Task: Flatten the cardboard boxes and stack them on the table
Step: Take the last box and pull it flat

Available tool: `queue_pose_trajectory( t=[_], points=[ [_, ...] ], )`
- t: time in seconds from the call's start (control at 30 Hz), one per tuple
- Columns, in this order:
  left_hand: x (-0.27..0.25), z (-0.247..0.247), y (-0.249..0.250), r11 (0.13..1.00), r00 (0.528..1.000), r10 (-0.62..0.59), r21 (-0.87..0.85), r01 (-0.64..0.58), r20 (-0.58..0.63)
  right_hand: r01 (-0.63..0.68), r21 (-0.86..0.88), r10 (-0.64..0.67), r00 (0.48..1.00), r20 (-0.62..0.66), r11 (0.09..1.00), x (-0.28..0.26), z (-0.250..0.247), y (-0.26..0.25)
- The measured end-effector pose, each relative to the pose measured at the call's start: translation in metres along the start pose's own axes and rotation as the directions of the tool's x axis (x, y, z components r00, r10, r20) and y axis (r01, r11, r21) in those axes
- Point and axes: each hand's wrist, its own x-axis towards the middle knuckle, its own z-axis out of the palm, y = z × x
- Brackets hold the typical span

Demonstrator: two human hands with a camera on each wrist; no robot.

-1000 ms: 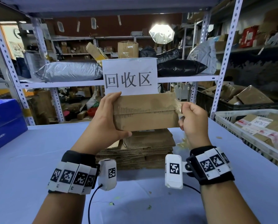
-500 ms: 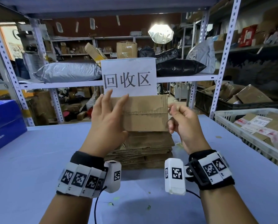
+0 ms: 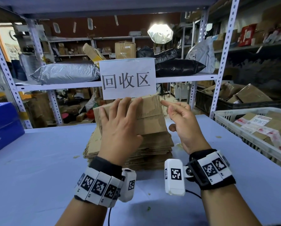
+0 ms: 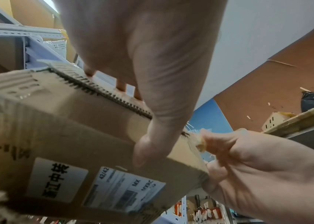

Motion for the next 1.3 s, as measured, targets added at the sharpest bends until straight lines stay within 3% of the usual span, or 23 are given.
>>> queue_pose_trajectory(
  t=[0.13,0.37,0.53,0.67,0.87,1.07,1.3],
  points=[
    [0.001,-0.003,-0.004,1.0,1.0,0.023,-0.022,-0.023,0.006,-0.023,0.095,0.018,0.998,0.058,0.995,-0.001,-0.002,0.001],
    [0.006,-0.001,0.003,0.997,1.0,-0.009,-0.073,0.01,0.004,0.02,0.262,-0.01,0.999,-0.041,0.965,-0.002,0.009,-0.003],
    [0.006,0.0,0.004,0.998,1.0,-0.009,-0.064,0.01,0.015,-0.054,0.356,0.075,0.996,-0.047,0.933,0.0,0.01,-0.004],
    [0.004,-0.003,0.001,0.995,1.0,-0.008,-0.102,0.007,-0.005,-0.037,0.33,0.049,0.998,-0.028,0.943,-0.001,0.009,0.002],
    [0.003,-0.005,-0.002,0.993,1.0,0.022,-0.119,-0.023,-0.008,-0.109,0.27,0.155,0.976,-0.154,0.957,0.003,0.006,0.011],
    [0.003,-0.004,0.001,0.991,0.999,0.034,-0.128,-0.036,-0.018,-0.082,0.139,0.08,0.997,0.022,0.987,-0.001,0.009,0.008],
    [0.003,-0.006,-0.006,0.988,0.999,0.042,-0.146,-0.046,-0.029,-0.154,0.205,0.158,0.987,-0.004,0.967,-0.001,0.006,0.011]
  ],
)
